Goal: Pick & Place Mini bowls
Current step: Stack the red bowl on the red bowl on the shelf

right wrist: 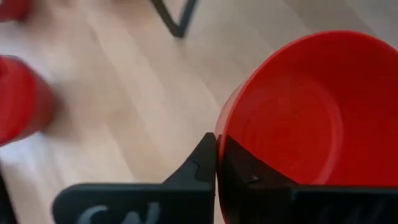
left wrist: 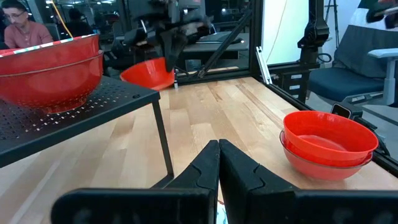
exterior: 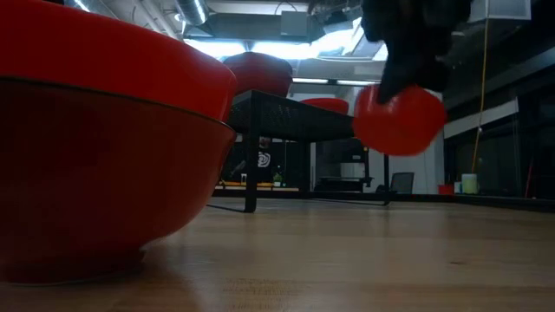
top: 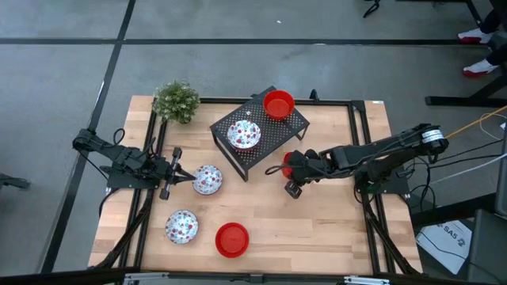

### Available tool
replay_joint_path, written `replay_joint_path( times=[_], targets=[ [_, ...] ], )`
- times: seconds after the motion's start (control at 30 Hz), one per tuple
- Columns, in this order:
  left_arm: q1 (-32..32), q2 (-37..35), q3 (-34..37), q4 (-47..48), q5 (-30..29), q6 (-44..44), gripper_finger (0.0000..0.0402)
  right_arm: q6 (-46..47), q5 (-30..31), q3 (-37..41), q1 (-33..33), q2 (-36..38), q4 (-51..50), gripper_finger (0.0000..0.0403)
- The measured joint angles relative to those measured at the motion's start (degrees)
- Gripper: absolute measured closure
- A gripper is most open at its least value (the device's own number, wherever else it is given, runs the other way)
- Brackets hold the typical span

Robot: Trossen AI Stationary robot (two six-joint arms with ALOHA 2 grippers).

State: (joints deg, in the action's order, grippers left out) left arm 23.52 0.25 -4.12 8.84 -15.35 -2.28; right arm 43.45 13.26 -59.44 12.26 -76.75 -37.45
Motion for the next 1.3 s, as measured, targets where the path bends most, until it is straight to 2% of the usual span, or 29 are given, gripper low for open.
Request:
replay_joint_path(
  times=[0.43,0.6,0.73,0.97,1.3],
  targets=[
    [0.01,-0.02,0.00,0.00,0.00,0.00,0.0398,-10.57,0.26,-10.66,0.69,0.00,0.31,0.0397],
    [-0.01,0.00,-0.01,-0.01,0.00,0.00,0.0398,-17.05,3.34,-14.60,0.20,0.00,0.33,0.0397],
    [0.00,0.00,-0.01,0.00,0.00,0.00,0.0398,-22.81,5.53,-17.65,-1.06,0.00,0.37,0.0395],
    [0.01,0.00,0.00,-0.01,0.00,0.00,0.0398,-30.76,5.79,-21.13,-4.20,0.00,2.57,0.0391],
    [0.01,-0.02,0.00,0.00,0.00,0.00,0.0398,-41.24,5.69,-21.55,-10.33,0.00,10.52,0.0389]
  ],
)
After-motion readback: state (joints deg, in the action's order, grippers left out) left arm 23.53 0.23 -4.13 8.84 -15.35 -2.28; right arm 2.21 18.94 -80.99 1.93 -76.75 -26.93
